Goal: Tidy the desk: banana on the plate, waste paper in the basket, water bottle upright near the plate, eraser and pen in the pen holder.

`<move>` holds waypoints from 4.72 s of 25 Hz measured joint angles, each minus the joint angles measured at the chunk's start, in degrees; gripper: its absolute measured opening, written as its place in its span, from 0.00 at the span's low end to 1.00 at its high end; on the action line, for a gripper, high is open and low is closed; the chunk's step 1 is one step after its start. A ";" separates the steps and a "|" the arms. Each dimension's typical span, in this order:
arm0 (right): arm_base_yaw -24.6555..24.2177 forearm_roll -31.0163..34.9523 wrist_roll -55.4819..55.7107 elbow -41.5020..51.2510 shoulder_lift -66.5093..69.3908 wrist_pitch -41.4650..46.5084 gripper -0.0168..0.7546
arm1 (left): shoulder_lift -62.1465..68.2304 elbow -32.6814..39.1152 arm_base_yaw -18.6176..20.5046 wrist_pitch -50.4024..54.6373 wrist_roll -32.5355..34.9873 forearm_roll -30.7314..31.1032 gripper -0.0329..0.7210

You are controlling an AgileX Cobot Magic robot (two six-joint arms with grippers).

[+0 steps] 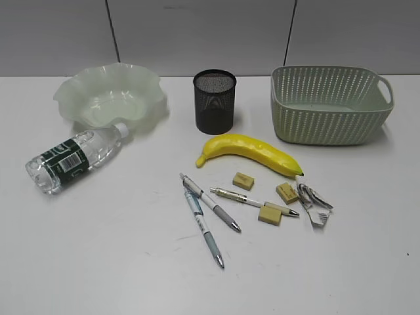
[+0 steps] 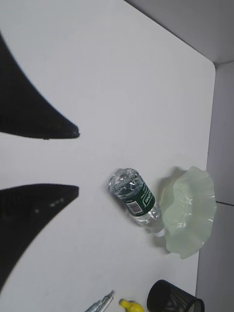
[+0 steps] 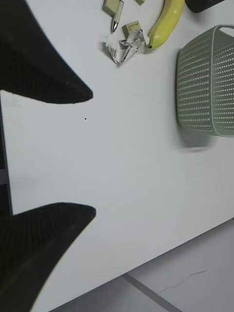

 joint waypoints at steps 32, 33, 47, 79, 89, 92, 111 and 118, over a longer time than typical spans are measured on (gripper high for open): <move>0.00 0.00 0.00 0.00 0.00 0.00 0.68 | 0.00 0.00 0.00 0.00 0.00 0.01 0.36; 0.00 0.00 0.00 0.00 0.00 0.00 0.68 | 0.00 0.00 0.00 0.00 0.00 0.01 0.36; 0.00 1.74 0.00 0.00 0.36 0.00 0.68 | 1.46 -1.00 -7.05 -2.77 0.08 -0.46 0.36; 0.00 2.08 0.00 0.00 4.40 0.00 0.68 | 105.00 -53.12 -31.93 -17.38 38.44 -20.05 0.73; 0.00 2.08 0.00 0.00 4.40 0.00 0.68 | 130.10 -81.06 -35.16 -3.33 35.78 -10.74 0.76; 0.00 2.08 0.00 0.00 4.40 0.00 0.68 | 134.24 -85.28 -35.16 -1.67 33.95 -8.91 0.76; 0.00 2.08 0.00 0.00 4.40 0.00 0.68 | 142.11 -87.69 -35.23 -6.25 31.62 -4.05 0.45; 0.00 2.08 0.00 0.00 4.40 0.00 0.68 | 141.99 -87.69 -35.23 -5.02 31.49 -3.99 0.45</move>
